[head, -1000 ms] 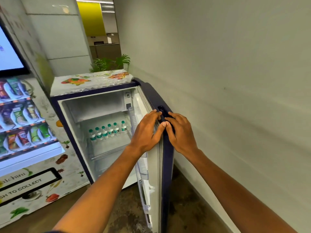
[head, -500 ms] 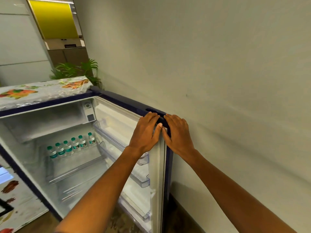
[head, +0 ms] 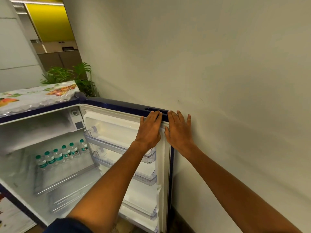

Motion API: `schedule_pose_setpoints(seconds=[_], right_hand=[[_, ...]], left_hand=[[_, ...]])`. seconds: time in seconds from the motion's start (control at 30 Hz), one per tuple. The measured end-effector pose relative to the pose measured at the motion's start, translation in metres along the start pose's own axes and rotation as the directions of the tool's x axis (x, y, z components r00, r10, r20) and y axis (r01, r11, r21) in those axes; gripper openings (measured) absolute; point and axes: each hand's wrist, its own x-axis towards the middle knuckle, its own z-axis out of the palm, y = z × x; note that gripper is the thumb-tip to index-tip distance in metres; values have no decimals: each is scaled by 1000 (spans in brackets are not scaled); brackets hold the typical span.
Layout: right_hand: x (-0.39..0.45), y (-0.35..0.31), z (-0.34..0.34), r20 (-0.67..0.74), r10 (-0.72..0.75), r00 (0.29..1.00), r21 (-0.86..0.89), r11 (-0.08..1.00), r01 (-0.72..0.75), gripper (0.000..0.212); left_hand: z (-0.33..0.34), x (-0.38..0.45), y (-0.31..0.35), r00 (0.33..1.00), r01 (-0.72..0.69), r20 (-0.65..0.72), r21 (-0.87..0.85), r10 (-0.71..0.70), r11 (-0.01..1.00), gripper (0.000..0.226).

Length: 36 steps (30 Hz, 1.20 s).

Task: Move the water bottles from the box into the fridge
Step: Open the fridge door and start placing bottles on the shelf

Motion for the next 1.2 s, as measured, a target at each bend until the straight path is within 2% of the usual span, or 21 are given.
schedule_pose_setpoints(seconds=[0.33,0.67,1.2], right_hand=[[39,22,16,81,87,993,-129,989,-76,71],[66,32,31,99,140,985,-188,975,-120,73],[83,44,40,75,135,988,-189,975,-119,77]], left_hand=[[13,51,-7,992,-32,127,141,14,990,70],[22,81,-13,982,-56,189,152,27,987,73],[25,100,-14,971,-61,238,140,27,988,73]])
